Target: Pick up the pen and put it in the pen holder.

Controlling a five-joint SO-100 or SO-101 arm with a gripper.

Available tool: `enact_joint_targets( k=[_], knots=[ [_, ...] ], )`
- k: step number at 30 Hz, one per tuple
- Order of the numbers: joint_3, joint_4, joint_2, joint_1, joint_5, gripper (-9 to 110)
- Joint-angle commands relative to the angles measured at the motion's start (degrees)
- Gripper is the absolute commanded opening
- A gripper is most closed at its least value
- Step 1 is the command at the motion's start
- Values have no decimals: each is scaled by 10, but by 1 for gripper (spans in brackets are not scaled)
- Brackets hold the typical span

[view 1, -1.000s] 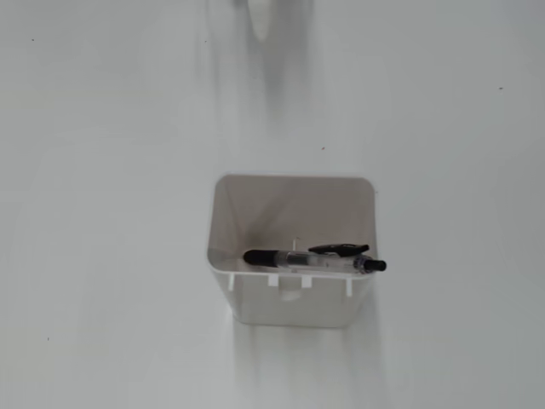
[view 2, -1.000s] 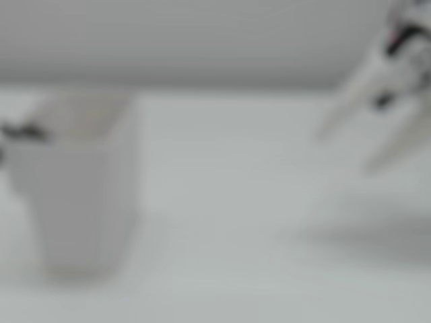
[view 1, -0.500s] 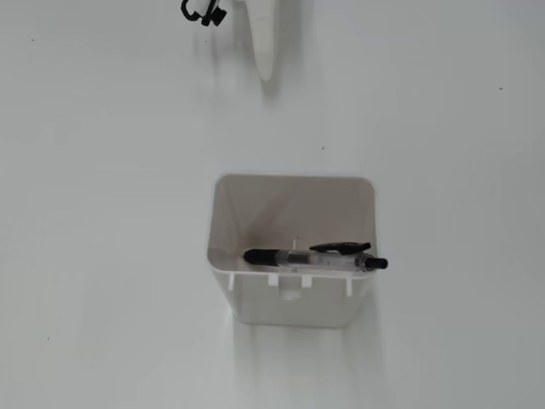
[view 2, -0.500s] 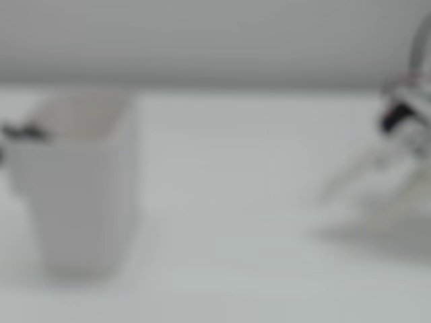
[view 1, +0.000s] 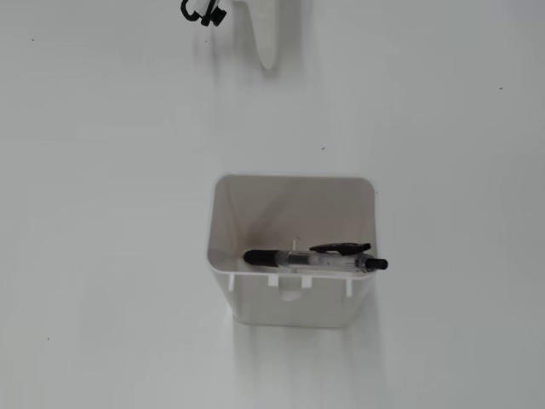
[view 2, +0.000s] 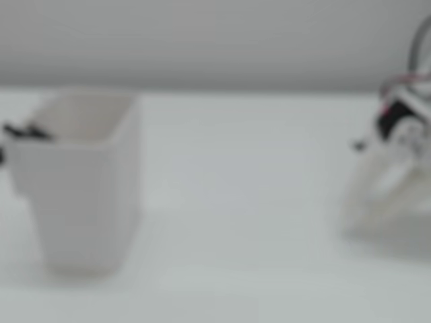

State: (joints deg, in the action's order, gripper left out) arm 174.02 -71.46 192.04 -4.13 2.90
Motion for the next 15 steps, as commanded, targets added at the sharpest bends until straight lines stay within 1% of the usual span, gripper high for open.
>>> enact_joint_targets(
  k=[1,15],
  knots=[
    [4,7,33,-1,1,2],
    [4,7,33,0,5,2]
  ],
)
